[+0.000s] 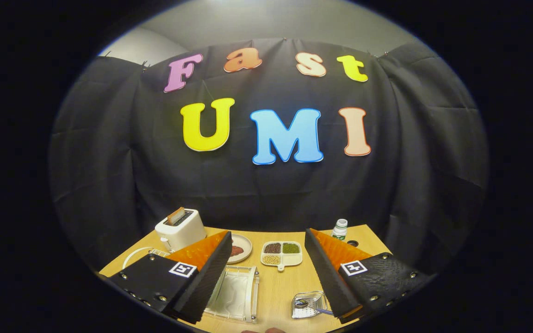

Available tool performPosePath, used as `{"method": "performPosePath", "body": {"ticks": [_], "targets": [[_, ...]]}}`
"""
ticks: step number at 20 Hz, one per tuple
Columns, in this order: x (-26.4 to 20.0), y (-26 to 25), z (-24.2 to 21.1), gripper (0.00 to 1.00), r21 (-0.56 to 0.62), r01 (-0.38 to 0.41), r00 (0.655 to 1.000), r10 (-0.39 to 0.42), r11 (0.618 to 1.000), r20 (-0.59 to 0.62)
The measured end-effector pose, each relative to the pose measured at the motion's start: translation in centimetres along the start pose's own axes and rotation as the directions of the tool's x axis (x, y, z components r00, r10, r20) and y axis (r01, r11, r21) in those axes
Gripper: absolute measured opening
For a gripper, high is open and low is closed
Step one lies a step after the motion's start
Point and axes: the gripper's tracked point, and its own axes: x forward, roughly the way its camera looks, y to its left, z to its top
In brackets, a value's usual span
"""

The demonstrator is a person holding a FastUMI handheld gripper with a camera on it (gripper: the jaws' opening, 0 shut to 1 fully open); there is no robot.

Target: Take the plate from the dish rack, then take the spoon from the basket and place it into the plate.

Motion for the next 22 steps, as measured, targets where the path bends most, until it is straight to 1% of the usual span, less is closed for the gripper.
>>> {"method": "performPosePath", "body": {"ticks": [2,3,7,8,9,12,14,15,16,17,18,20,22], "targets": [[1.2,1.9,-2.3,0.98,-0.003,-0.029,0.992,0.028,1.000,-0.127],[1.6,2.9,-3.2,0.98,0.005,-0.043,0.984,0.043,0.999,-0.170],[2.9,5.1,-5.4,0.97,0.009,-0.038,0.956,0.039,0.999,-0.291],[3.3,5.6,-5.8,0.90,0.015,-0.039,0.948,0.041,0.999,-0.316],[3.6,6.1,-6.7,0.86,0.021,-0.037,0.938,0.042,0.999,-0.344],[4.3,7.3,-8.6,0.86,0.031,-0.029,0.898,0.040,0.999,-0.437],[4.5,7.6,-10.0,0.86,0.024,-0.013,0.866,0.023,1.000,-0.500],[4.6,7.7,-10.7,0.87,0.013,0.013,0.847,-0.004,1.000,-0.532],[4.9,7.7,-11.1,0.83,0.000,0.045,0.825,-0.037,0.999,-0.564],[5.2,7.8,-11.9,0.75,-0.003,0.057,0.807,-0.048,0.998,-0.589],[5.7,8.0,-12.3,0.69,-0.003,0.069,0.791,-0.057,0.998,-0.610],[6.5,8.7,-12.8,0.58,-0.016,0.073,0.769,-0.067,0.997,-0.636],[7.0,8.6,-12.9,0.59,-0.057,0.094,0.754,-0.108,0.994,-0.648]]}}
